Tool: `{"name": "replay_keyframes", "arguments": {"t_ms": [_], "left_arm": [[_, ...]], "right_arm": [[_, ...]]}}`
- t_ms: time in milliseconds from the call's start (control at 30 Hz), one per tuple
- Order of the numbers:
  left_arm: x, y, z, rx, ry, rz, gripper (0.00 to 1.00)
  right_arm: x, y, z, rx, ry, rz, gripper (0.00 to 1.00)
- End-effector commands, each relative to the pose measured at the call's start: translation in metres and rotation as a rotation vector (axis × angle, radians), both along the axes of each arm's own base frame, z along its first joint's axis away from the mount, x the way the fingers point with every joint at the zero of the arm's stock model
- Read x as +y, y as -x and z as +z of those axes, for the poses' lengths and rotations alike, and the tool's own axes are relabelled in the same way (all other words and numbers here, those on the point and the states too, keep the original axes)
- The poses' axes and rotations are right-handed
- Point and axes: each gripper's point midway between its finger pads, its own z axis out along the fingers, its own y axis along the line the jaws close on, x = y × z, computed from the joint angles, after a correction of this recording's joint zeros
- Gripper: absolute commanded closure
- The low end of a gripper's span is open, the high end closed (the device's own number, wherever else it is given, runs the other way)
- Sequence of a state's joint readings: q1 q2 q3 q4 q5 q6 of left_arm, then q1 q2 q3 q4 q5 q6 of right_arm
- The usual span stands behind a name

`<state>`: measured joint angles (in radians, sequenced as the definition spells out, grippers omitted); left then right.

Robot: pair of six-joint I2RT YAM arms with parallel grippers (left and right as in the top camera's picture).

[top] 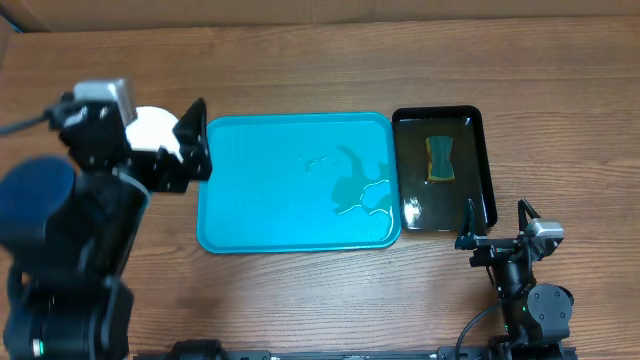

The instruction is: Clean dirty plates on tray and stack at the side

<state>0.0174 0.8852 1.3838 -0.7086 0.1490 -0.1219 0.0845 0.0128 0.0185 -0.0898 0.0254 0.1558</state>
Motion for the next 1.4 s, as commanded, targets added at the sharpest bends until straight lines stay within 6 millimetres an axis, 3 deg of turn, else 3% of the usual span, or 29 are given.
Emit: {"name": "replay_keyframes", "arguments": {"t_ms": [0,67,300,400,500,767,867,1233,1367], "left_arm": [[0.010,0.013,-0.020,0.011,-0.053,0.057,0.00],[0.010,0.022,-0.042,0.036,-0.053,0.057,0.00],[0.018,0.053,-0.146,0.132,-0.071,0.098,0.00],[0.018,0.056,-0.165,0.065,-0.066,0.101,0.00],[0.018,0.055,-0.159,-0.085,-0.030,0.111,0.00],[0.018,0.072,-0.094,-0.633,0.092,0.106,0.00],[0.018,0.078,-0.089,-0.716,0.096,0.105,0.00],[0.018,0.055,-0.152,-0.603,0.116,0.105,0.00],[0.018,0.043,-0.188,-0.509,0.111,0.111,0.00]], "right_arm": [[-0.001,0.000,-0.001,-0.006,0.006,-0.002,0.00],[-0.001,0.000,-0.001,-0.006,0.006,-0.002,0.00],[-0.001,0.000,-0.001,-0.006,0.006,-0.002,0.00],[-0.001,0.000,-0.001,-0.006,0.006,-0.002,0.00],[-0.001,0.000,-0.001,-0.006,0.006,-0.002,0.00],[-0.001,0.000,-0.001,-0.006,0.006,-0.002,0.00],[-0.001,0.000,-0.001,-0.006,0.006,-0.002,0.00],[-0.001,0.000,-0.001,-0.006,0.006,-0.002,0.00],[-0.001,0.000,-0.001,-0.006,0.006,-0.002,0.00]]}}
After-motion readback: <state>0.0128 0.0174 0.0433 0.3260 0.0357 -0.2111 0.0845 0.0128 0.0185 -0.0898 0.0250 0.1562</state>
